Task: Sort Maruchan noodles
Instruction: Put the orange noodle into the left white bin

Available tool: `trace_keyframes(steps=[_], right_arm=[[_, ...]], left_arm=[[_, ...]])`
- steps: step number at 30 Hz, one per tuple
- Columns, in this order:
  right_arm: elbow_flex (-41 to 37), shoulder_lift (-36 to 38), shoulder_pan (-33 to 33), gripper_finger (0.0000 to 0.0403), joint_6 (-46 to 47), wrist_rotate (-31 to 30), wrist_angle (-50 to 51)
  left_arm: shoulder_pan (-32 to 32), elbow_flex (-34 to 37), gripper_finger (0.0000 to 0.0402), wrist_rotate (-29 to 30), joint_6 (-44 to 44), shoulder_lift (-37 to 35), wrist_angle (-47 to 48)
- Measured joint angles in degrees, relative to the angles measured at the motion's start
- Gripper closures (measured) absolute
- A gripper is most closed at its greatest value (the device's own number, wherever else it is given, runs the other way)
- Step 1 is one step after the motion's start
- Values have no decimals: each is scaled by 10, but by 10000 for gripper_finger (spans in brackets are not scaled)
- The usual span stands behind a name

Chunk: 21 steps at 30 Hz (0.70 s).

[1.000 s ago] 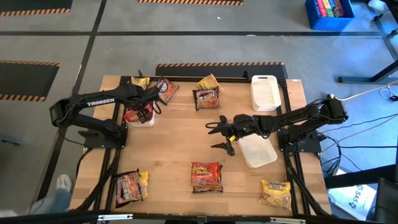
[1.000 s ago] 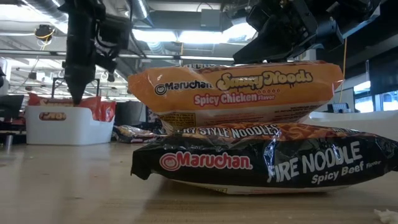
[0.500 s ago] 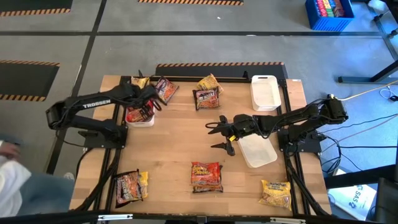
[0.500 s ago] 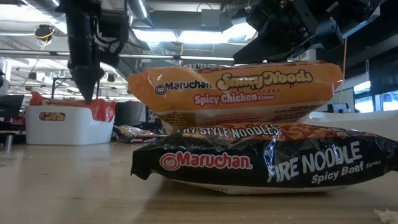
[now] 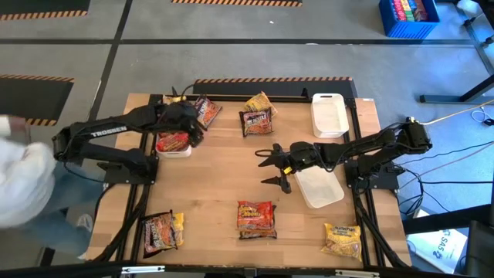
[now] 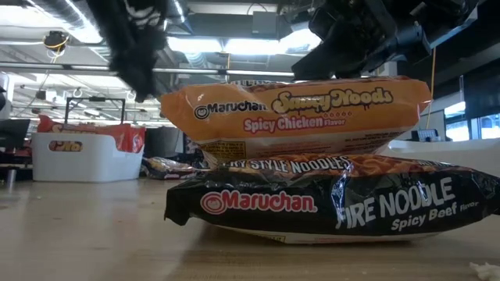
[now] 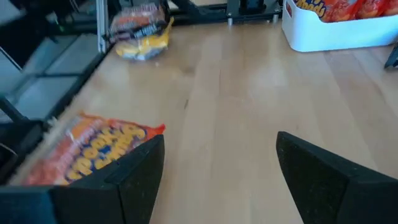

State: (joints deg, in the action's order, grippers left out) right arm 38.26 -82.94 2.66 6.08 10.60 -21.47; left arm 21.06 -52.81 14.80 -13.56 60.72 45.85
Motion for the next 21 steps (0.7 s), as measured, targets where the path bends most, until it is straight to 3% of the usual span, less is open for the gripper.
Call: trace_keyframes(steps=[4,8,13,21], right_arm=[[1,0,12,116,43,42,19],[1,0,61,116,66,34,72],[2,0,111,116,109,19,113],[2,0,172,116,244,5,131]], left_arm=[[-67,18,144,-84,-14,1,-121],[-154,47,144,-96,-47,22,-224],[-248,74,144,-84,-96,59,-309],[-364,90,144,2,-177,150,-338]])
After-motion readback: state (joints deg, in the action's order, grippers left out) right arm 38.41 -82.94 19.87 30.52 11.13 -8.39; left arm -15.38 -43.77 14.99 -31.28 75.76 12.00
